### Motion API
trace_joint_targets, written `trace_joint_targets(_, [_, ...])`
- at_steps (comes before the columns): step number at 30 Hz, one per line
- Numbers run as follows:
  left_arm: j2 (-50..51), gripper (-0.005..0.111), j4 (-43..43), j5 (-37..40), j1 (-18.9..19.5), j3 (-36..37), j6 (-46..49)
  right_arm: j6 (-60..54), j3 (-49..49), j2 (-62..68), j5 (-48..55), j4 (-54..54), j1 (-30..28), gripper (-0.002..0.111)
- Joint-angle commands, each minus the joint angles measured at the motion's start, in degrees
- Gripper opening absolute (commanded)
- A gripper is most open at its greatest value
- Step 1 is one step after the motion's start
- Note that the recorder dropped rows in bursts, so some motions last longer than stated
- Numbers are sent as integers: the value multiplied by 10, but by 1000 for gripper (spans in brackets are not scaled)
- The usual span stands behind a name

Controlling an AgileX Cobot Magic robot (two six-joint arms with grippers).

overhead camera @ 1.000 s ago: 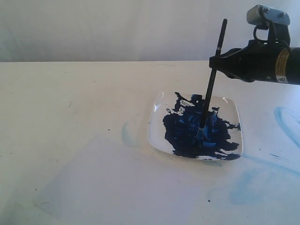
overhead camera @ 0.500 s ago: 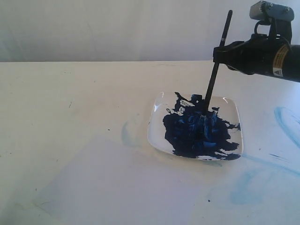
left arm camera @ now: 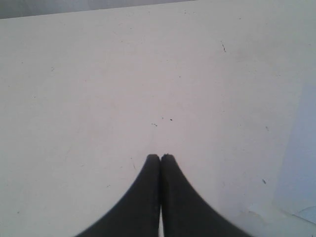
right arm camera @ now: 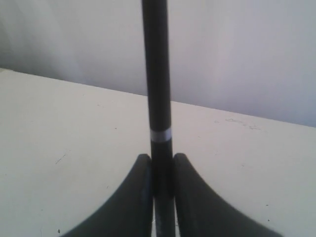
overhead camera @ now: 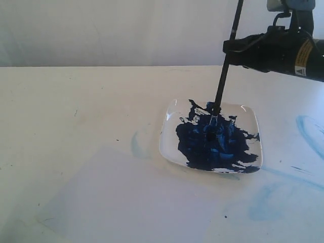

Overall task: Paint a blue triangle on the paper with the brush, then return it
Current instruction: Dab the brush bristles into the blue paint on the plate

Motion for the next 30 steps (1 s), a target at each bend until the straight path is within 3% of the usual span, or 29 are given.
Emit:
trace_joint_targets(1, [-2,0,-2,-1,2,3,-1,6,3,3,-13,-29,6,0])
trace_joint_targets(21, [-2,0,-2,-1,2,3,-1,-24,3,37,-92,-26,7,0])
trace_joint_targets(30, [-2,0,-2,-1,2,3,-1,57,4,37,-98,-121,7,0])
